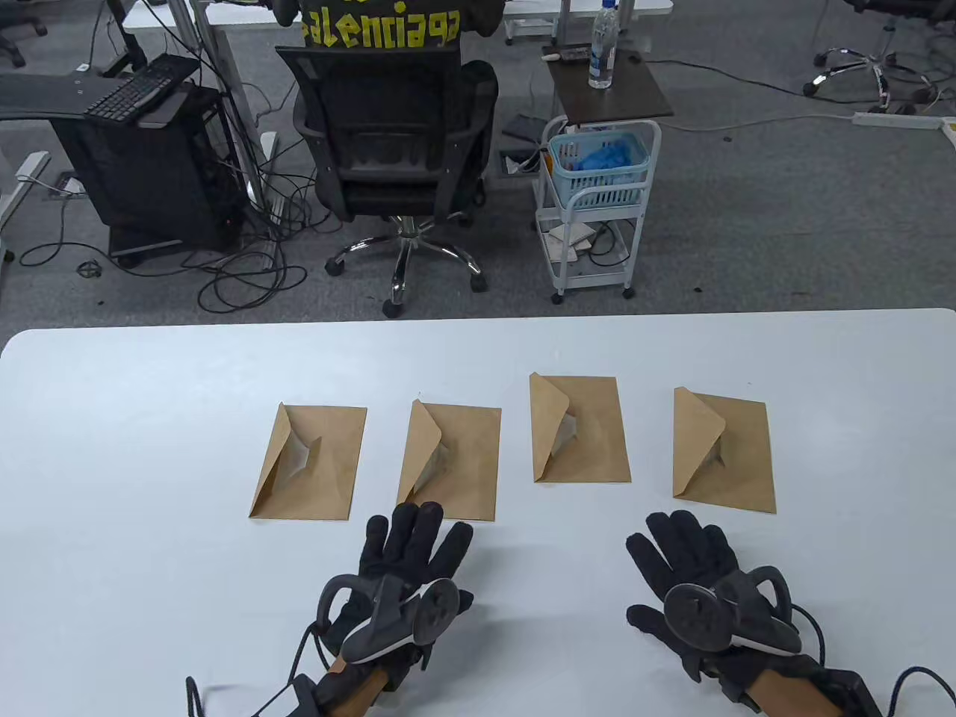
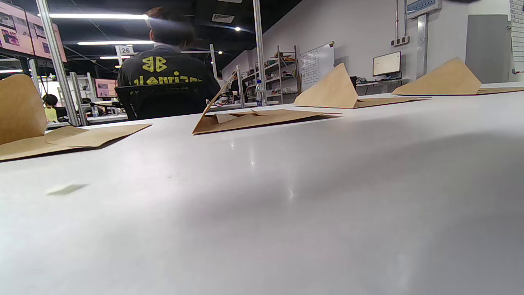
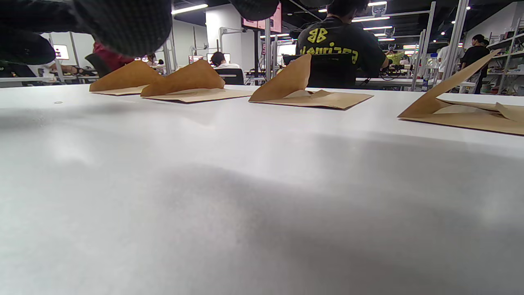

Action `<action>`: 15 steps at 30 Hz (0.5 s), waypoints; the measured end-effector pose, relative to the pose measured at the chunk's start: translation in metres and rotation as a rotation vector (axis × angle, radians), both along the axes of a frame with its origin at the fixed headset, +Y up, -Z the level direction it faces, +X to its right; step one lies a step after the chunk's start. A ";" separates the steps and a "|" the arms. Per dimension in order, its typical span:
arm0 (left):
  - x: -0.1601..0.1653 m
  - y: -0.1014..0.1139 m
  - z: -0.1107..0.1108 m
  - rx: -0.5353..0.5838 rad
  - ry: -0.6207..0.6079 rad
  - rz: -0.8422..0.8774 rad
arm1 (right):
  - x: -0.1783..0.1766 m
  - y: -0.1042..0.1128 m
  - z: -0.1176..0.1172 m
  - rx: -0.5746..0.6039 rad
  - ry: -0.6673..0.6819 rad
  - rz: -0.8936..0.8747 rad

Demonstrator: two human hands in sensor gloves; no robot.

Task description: Pull paper from envelopes and stack

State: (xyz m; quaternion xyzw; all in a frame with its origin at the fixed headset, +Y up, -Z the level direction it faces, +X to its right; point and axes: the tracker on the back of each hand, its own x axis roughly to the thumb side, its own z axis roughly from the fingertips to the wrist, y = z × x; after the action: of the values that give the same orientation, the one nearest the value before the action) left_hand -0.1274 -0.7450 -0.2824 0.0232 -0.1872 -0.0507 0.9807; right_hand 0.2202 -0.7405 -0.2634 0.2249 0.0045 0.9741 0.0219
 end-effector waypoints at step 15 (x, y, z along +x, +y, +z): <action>0.001 0.000 0.001 -0.003 0.003 0.008 | 0.003 0.000 -0.001 -0.007 -0.020 -0.008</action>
State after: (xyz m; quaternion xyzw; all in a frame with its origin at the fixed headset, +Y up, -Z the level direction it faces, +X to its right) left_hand -0.1262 -0.7453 -0.2817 0.0225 -0.1855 -0.0467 0.9813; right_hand 0.2229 -0.7405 -0.2641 0.2152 0.0065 0.9762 0.0268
